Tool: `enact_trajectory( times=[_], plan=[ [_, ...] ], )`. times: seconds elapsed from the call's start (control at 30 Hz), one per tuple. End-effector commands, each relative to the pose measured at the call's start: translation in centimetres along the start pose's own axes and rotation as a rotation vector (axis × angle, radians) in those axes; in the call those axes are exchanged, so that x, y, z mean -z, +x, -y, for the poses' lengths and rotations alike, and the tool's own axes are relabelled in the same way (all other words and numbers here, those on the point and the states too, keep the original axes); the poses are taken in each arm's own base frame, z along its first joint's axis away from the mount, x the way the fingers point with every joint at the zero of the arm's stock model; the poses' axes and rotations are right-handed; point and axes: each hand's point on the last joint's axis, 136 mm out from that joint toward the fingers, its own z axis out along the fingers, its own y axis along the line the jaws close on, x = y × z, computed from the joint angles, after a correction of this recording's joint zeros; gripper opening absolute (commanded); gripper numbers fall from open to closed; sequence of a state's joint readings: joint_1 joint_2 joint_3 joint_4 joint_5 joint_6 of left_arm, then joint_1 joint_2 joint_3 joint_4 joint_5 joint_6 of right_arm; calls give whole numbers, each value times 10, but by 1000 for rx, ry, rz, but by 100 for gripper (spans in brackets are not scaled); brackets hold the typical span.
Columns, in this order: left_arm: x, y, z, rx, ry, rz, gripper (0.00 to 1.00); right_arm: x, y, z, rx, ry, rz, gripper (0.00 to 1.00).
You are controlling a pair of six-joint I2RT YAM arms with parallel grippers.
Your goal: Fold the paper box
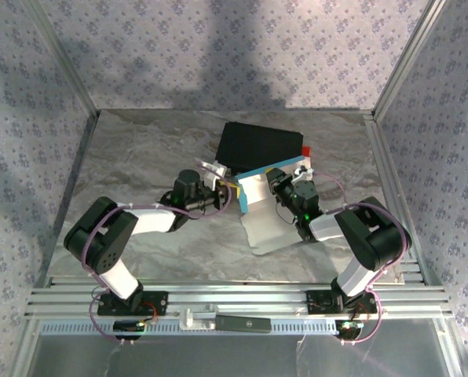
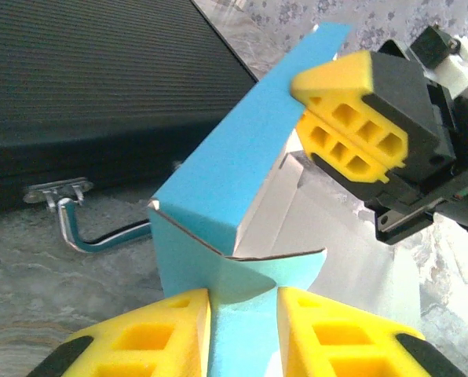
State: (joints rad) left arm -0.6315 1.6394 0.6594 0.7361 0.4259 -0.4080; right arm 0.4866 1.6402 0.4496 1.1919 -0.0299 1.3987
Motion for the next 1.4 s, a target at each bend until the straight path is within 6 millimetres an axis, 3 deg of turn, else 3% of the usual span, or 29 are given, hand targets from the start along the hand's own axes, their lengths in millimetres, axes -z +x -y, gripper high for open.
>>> enact_trajectory(
  times=[0.0, 0.23, 0.77, 0.97, 1.23, 1.37],
  plan=[
    [-3, -17, 14, -62, 17, 58, 30, -5, 2, -5, 11, -18, -9, 0],
    [-16, -15, 5, -58, -46, 62, 35, -5, 6, -4, 9, -16, -14, 0],
    [-51, 20, -20, -34, -261, 32, 39, -4, 7, -8, -8, -35, -4, 0],
    [-42, 25, -27, 83, -297, 87, 46, -2, 1, -11, -12, -45, 11, 0],
    [-45, 25, -14, 155, -229, 125, 48, -4, -1, -16, -24, -59, 22, 0],
    [-36, 22, -11, 178, -234, 159, 50, -2, -1, -14, -29, -55, 24, 0]
  ],
)
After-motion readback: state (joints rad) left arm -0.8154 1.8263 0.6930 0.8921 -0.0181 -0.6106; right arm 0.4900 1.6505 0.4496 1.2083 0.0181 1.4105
